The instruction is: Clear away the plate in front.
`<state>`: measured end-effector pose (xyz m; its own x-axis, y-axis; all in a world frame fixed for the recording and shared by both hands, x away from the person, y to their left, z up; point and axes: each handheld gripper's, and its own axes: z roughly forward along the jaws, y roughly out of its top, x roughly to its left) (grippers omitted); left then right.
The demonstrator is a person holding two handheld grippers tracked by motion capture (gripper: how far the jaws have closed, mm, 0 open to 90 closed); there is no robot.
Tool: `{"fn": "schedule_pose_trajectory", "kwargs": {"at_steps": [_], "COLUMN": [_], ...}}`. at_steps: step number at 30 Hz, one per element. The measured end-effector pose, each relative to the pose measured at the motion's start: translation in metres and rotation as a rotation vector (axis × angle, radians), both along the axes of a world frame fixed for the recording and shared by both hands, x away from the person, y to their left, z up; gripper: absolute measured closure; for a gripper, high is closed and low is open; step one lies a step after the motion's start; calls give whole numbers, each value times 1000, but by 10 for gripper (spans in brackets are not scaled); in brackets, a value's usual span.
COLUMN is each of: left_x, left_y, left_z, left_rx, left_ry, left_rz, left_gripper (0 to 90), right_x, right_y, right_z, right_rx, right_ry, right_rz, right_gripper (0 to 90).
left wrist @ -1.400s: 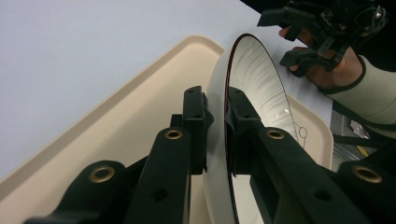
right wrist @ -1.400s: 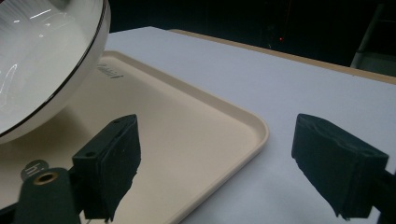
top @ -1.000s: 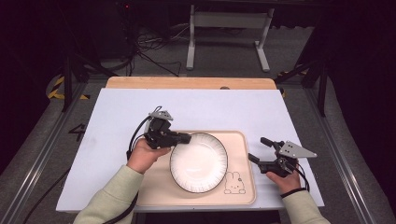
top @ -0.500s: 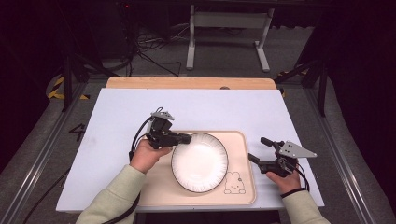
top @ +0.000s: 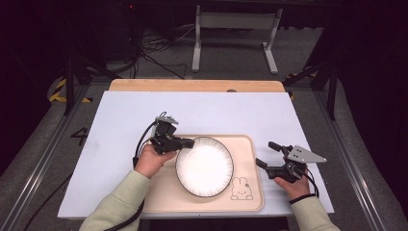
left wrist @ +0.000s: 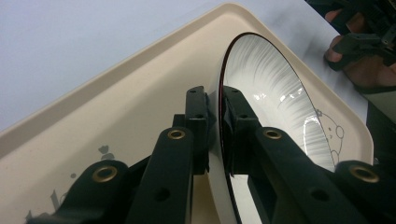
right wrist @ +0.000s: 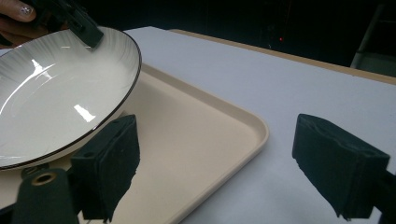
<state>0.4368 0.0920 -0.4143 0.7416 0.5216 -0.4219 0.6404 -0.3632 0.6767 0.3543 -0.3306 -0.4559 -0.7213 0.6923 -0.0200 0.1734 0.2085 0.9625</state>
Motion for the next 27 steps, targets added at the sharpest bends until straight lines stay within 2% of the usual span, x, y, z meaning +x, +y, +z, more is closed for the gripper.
{"fn": "schedule_pose_trajectory", "kwargs": {"at_steps": [5,10,13,16,24,27], "left_x": [1,2,2,4,5,6], "left_y": [1,1,0,0,-1,-1], "left_z": [-3,-6,-8,-10,-15,-18], "left_rx": [12,43,61,60,107,106], "left_ry": [-5,-8,1,18,22,27], "left_rz": [16,32,42,46,58,56], "left_gripper": [812,808,801,776,760,746], "right_x": [0,0,0,0,0,0], "right_y": [0,0,0,0,0,0], "right_z": [0,0,0,0,0,0], "right_rx": [-3,-5,-5,-9,-9,-10], "right_ry": [0,-2,-2,-2,-1,-1], "right_rz": [-1,2,3,2,3,4], "right_gripper": [153,153,153,154,154,154]}}
